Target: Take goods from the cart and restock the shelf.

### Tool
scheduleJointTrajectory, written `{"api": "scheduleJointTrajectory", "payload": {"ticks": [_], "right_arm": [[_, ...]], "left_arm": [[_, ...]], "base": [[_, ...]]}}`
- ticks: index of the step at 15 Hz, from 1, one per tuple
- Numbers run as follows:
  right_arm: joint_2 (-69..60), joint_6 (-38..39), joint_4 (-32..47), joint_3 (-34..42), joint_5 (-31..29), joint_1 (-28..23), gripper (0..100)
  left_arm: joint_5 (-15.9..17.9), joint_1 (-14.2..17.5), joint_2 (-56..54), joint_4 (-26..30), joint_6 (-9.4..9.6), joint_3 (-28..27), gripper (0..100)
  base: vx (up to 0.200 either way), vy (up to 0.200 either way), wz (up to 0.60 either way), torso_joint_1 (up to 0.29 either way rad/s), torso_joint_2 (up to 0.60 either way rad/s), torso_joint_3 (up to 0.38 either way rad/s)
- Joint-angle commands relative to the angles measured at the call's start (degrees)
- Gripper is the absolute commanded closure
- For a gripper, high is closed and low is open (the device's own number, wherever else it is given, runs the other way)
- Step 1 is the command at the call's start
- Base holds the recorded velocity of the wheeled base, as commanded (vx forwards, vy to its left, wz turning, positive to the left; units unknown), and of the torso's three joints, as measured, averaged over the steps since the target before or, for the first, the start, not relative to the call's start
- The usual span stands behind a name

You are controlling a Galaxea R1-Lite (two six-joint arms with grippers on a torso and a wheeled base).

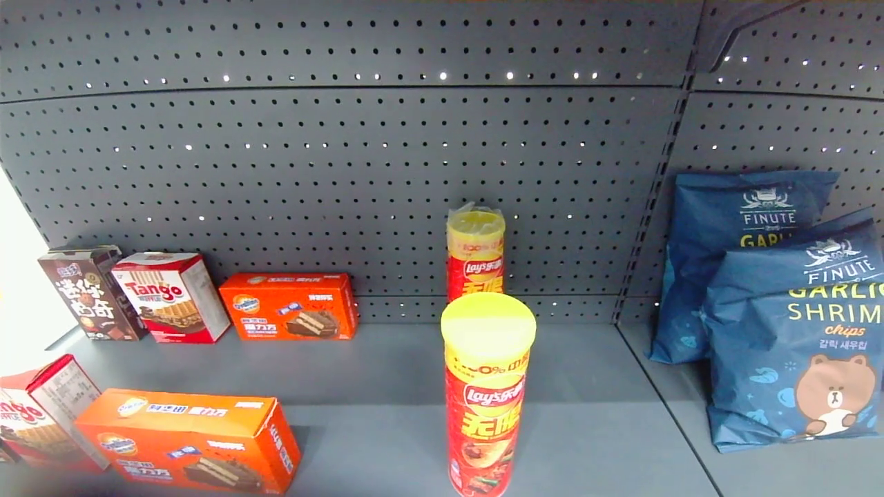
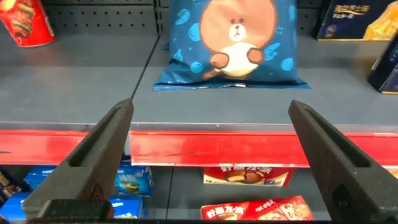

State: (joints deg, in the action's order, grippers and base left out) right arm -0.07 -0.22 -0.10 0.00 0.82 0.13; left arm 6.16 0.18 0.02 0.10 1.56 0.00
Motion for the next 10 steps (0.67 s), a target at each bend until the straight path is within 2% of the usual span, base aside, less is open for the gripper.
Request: {"api": "scheduleJointTrajectory", "payload": {"ticks": [1,10], "right_arm": [[0.1,0.0,0.0,0.0,0.1,0.0,0],[0.1,0.0,0.0,0.0,0.1,0.0,0]], "left_arm": [[-0.1,0.0,0.0,0.0,0.02,0.0,0],[0.2,0.0,0.0,0.0,0.46,0.0,0]], "base": [[0.0,0.0,0.0,0.0,0.0,0.0],[0.0,0.0,0.0,0.0,0.0,0.0]]}}
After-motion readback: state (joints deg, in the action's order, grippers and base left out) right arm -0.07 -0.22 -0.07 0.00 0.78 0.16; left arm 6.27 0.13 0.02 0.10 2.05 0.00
